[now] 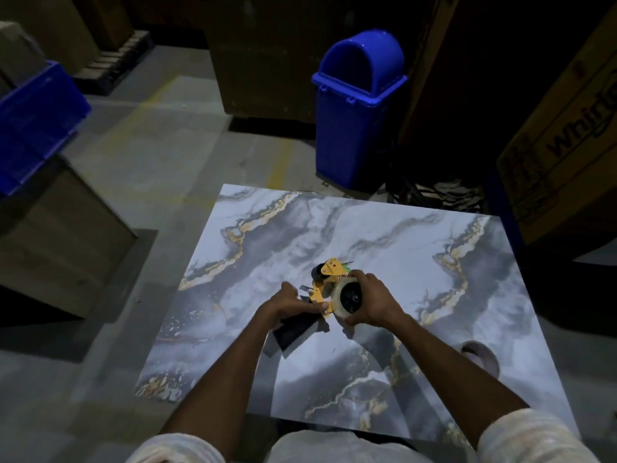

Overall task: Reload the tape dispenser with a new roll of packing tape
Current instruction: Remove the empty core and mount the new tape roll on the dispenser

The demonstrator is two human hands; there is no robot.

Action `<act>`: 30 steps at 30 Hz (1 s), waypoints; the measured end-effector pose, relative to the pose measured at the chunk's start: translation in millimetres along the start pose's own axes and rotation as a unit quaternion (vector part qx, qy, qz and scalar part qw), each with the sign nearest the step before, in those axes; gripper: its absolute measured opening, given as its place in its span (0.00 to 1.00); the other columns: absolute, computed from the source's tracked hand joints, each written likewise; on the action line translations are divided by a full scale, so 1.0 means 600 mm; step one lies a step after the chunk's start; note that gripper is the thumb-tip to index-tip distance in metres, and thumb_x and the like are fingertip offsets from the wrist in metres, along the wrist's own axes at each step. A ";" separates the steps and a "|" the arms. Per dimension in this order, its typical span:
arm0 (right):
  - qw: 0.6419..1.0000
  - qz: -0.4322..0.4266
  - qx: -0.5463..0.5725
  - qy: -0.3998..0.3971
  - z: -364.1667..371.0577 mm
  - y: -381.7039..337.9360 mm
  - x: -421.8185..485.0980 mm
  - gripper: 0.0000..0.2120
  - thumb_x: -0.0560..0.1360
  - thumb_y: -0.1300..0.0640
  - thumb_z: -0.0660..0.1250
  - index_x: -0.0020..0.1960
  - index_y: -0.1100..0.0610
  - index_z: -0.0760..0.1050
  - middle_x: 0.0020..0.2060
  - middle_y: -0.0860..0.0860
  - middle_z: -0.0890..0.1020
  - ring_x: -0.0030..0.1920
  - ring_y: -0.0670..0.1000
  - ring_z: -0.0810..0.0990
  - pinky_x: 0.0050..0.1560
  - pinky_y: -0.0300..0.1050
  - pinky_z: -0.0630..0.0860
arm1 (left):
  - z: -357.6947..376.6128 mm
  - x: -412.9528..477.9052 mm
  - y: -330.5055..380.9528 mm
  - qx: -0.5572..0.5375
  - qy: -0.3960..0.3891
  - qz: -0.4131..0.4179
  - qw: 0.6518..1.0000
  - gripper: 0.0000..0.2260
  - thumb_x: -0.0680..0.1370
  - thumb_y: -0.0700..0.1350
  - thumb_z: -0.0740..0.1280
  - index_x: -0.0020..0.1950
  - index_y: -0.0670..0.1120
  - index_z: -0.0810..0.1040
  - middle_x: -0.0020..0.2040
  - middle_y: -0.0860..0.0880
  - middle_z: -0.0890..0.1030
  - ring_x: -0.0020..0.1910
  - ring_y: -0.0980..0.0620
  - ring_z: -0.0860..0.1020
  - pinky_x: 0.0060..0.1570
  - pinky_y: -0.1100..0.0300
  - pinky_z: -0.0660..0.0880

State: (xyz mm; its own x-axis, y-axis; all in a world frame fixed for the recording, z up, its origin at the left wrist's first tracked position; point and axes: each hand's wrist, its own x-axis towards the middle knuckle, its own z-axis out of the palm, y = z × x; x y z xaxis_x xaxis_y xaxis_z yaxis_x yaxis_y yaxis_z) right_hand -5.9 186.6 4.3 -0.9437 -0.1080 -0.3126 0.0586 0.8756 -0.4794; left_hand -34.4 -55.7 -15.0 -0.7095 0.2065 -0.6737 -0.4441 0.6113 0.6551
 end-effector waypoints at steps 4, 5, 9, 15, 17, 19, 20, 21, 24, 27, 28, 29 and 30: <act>1.000 -0.018 0.016 0.005 -0.002 0.007 -0.007 0.52 0.53 0.46 0.84 0.72 0.50 0.66 0.61 0.53 0.74 0.59 0.54 0.74 0.56 0.44 0.72 | -0.003 -0.008 0.013 0.006 -0.114 -0.033 0.993 0.26 0.64 0.65 0.81 0.50 0.46 0.87 0.48 0.50 0.88 0.49 0.52 0.86 0.56 0.55 0.82; 1.000 -0.021 0.017 -0.001 -0.004 0.008 -0.009 0.52 0.53 0.46 0.84 0.72 0.50 0.66 0.61 0.53 0.74 0.60 0.54 0.74 0.56 0.44 0.72 | 0.002 -0.013 0.013 -0.003 -0.124 -0.027 0.992 0.23 0.67 0.62 0.81 0.50 0.45 0.86 0.47 0.49 0.88 0.46 0.54 0.86 0.53 0.58 0.83; 0.999 -0.006 0.045 0.002 -0.015 0.028 -0.019 0.53 0.48 0.42 0.82 0.70 0.47 0.67 0.61 0.51 0.75 0.60 0.54 0.75 0.59 0.48 0.75 | 0.004 -0.014 0.010 -0.034 -0.099 -0.002 0.994 0.14 0.70 0.52 0.81 0.39 0.45 0.82 0.41 0.48 0.83 0.37 0.53 0.81 0.41 0.60 0.76; 0.998 0.013 0.062 -0.018 -0.025 0.034 -0.024 0.47 0.57 0.36 0.82 0.70 0.48 0.69 0.61 0.52 0.75 0.61 0.52 0.75 0.58 0.46 0.73 | 0.013 -0.020 0.057 0.114 -0.039 0.059 0.991 0.16 0.71 0.53 0.80 0.36 0.46 0.77 0.35 0.49 0.78 0.35 0.52 0.75 0.34 0.58 0.70; 0.998 0.022 0.065 -0.005 -0.020 0.034 -0.024 0.44 0.58 0.33 0.81 0.68 0.49 0.69 0.60 0.53 0.76 0.59 0.53 0.75 0.55 0.44 0.72 | 0.017 -0.018 0.065 0.184 -0.010 0.083 0.979 0.16 0.68 0.57 0.79 0.40 0.46 0.81 0.38 0.49 0.81 0.40 0.50 0.79 0.38 0.56 0.73; 0.997 0.025 0.068 0.002 -0.018 0.036 -0.025 0.46 0.57 0.35 0.81 0.68 0.49 0.69 0.59 0.54 0.75 0.59 0.54 0.75 0.53 0.42 0.71 | 0.020 -0.017 0.065 0.218 0.016 0.097 0.971 0.15 0.69 0.57 0.78 0.35 0.48 0.79 0.36 0.49 0.79 0.40 0.49 0.77 0.34 0.58 0.69; 0.997 0.026 0.069 0.000 -0.017 0.036 -0.026 0.46 0.57 0.37 0.82 0.69 0.50 0.68 0.59 0.53 0.75 0.59 0.53 0.75 0.53 0.42 0.70 | 0.020 -0.017 0.065 0.226 0.022 0.100 0.969 0.15 0.70 0.56 0.78 0.34 0.47 0.79 0.35 0.48 0.78 0.39 0.49 0.76 0.32 0.58 0.67; 0.997 0.023 0.068 0.001 -0.017 0.035 -0.027 0.45 0.57 0.39 0.83 0.69 0.50 0.69 0.60 0.53 0.74 0.59 0.53 0.74 0.53 0.42 0.70 | 0.019 -0.016 0.064 0.230 0.025 0.102 0.967 0.16 0.70 0.56 0.77 0.34 0.45 0.80 0.36 0.47 0.79 0.38 0.50 0.76 0.32 0.59 0.66; 0.998 0.016 0.055 -0.002 -0.014 0.033 -0.029 0.46 0.57 0.43 0.83 0.70 0.51 0.69 0.60 0.51 0.75 0.59 0.52 0.74 0.55 0.44 0.73 | 0.015 -0.010 0.055 0.224 0.042 0.116 0.967 0.17 0.70 0.54 0.77 0.41 0.39 0.84 0.40 0.40 0.84 0.38 0.48 0.77 0.34 0.56 0.68; 0.999 0.009 0.037 -0.006 -0.005 0.029 -0.032 0.48 0.56 0.41 0.81 0.72 0.51 0.67 0.63 0.50 0.75 0.61 0.52 0.75 0.57 0.45 0.76 | 0.017 -0.009 0.034 0.235 0.068 0.142 0.959 0.13 0.70 0.53 0.75 0.43 0.43 0.86 0.42 0.43 0.86 0.44 0.45 0.82 0.42 0.50 0.77; 1.000 0.005 0.030 -0.008 -0.003 0.027 -0.032 0.49 0.55 0.40 0.80 0.72 0.51 0.67 0.63 0.50 0.75 0.62 0.52 0.74 0.57 0.47 0.77 | 0.020 -0.012 0.029 0.237 0.081 0.151 0.956 0.14 0.69 0.54 0.74 0.45 0.44 0.86 0.43 0.44 0.86 0.46 0.45 0.82 0.44 0.49 0.78; 1.000 0.003 0.026 -0.006 -0.002 0.027 -0.031 0.49 0.55 0.39 0.79 0.72 0.51 0.67 0.63 0.51 0.75 0.62 0.52 0.74 0.58 0.48 0.77 | 0.024 -0.014 0.025 0.234 0.095 0.159 0.954 0.14 0.69 0.55 0.72 0.45 0.45 0.85 0.43 0.45 0.86 0.47 0.45 0.82 0.44 0.50 0.77; 1.000 0.003 0.023 -0.006 -0.001 0.027 -0.031 0.49 0.55 0.38 0.79 0.71 0.51 0.67 0.62 0.51 0.75 0.61 0.52 0.74 0.58 0.49 0.78 | 0.030 -0.018 0.022 0.223 0.113 0.169 0.953 0.15 0.67 0.55 0.71 0.45 0.45 0.84 0.44 0.46 0.85 0.48 0.45 0.82 0.44 0.52 0.75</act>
State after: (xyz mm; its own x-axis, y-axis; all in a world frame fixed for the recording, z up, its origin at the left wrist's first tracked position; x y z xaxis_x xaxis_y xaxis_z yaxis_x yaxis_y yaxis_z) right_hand 12.5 203.4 3.1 -0.9396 -0.1086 -0.3246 0.0792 0.8536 -0.5149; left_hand -22.7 -36.3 -5.4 -0.8932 0.3094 -0.3263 0.0713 0.8140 0.5765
